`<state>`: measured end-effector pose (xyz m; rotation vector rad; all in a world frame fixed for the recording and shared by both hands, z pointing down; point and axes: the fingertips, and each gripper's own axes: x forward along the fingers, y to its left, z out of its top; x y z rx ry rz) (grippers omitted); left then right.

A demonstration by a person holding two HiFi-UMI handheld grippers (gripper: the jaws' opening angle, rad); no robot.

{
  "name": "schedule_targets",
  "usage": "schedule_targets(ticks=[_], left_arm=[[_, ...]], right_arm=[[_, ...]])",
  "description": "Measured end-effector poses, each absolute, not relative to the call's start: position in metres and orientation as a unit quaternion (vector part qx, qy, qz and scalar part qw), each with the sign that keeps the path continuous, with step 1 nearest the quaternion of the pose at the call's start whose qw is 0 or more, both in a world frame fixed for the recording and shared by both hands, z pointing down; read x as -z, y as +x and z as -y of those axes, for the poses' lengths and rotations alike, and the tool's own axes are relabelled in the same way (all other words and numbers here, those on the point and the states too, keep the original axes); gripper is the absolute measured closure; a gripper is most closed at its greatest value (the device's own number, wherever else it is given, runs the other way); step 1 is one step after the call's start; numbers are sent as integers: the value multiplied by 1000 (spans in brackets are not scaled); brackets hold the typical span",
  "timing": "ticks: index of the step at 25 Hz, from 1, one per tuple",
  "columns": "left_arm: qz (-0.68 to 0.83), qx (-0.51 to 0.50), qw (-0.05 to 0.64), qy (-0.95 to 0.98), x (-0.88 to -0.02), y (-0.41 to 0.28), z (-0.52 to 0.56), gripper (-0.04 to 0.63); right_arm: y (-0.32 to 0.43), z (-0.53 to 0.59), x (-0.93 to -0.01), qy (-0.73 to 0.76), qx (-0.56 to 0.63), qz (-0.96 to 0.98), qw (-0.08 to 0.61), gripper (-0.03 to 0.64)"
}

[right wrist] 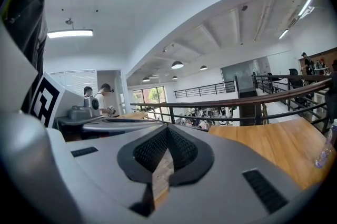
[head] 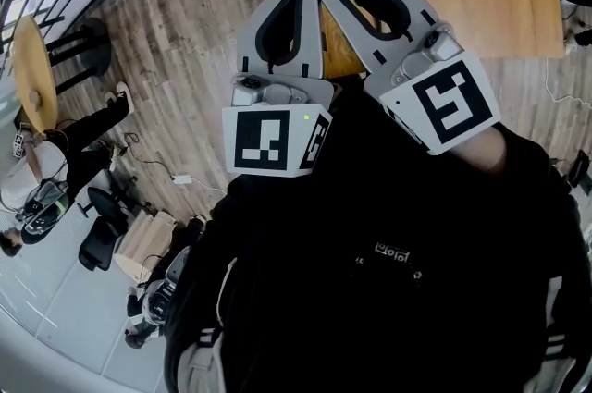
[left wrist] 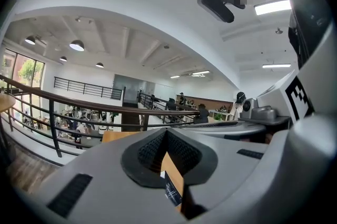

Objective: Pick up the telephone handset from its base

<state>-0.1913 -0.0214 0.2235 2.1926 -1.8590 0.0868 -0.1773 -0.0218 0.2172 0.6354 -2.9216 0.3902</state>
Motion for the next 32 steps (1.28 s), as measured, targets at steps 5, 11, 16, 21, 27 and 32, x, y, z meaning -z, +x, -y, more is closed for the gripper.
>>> schedule_targets(ticks=[5,11,16,21,27,32], left_arm=[[632,-45,145,760,-235,-177,54,595],[625,-60,164,761,-252,-137,94,595],[626,-72,182,755,-264,-116,112,595],[633,-82,198,744,-279,-118,117,595],[629,-68,215,744,-284,-126,99,595],[611,-37,215,761,-277,-141,91,594]], right_arm=[[-162,54,-230,217,-137,965,64,598],[-123,95,-245,221,-172,958,59,598],[-102,113,-258,212,-194,956,58,598],[-103,119,-272,200,-215,954,59,598],[-110,100,-278,195,-218,954,69,598],[-125,88,-266,197,-183,960,76,598]])
